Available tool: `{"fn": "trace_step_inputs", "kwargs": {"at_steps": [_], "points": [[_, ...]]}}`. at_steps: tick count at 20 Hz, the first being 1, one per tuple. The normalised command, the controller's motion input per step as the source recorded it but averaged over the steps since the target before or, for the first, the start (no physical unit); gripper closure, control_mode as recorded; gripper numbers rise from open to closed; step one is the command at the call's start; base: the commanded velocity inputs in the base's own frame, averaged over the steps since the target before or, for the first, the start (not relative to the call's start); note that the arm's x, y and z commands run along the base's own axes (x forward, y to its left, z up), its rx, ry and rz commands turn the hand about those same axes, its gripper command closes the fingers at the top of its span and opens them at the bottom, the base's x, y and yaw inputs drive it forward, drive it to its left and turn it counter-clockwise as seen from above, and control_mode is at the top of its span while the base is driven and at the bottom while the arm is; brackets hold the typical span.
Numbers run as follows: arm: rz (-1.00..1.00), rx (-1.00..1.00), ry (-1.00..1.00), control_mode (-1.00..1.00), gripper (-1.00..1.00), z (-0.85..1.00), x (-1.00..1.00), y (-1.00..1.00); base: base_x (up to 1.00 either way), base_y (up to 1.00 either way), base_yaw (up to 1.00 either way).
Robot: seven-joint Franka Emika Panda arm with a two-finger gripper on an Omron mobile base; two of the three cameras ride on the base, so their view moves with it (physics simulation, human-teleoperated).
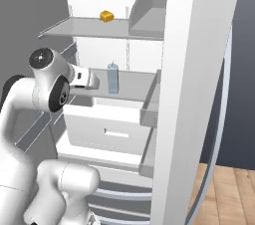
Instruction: Take out the milk from the fridge and place it on the tray on the counter. Then take the sugar cube near the tray and place it in the tray.
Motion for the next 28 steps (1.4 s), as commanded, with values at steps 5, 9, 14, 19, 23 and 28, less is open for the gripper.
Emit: {"fn": "trace_step_inputs", "kwargs": {"at_steps": [5, 9, 14, 19, 23, 28], "points": [[0.0, 0.06, -0.12, -1.0, -1.0, 0.02, 0.07, -0.08, 0.0, 0.0, 0.0], [0.0, 0.09, -0.08, -1.0, -1.0, 0.0, 0.22, -0.15, 0.0, 0.0, 0.0], [0.0, 0.04, -0.03, -1.0, -1.0, 0.0, 0.19, -0.12, 0.0, 0.0, 0.0], [0.0, 0.01, 0.01, -1.0, -1.0, 0.06, 0.38, -0.07, 0.0, 0.0, 0.0], [0.0, 0.01, 0.0, -1.0, -1.0, 0.06, 0.34, -0.24, 0.0, 0.0, 0.0], [0.01, 0.01, 0.0, -1.0, -1.0, 0.01, 0.3, -0.18, 0.0, 0.0, 0.0]]}}
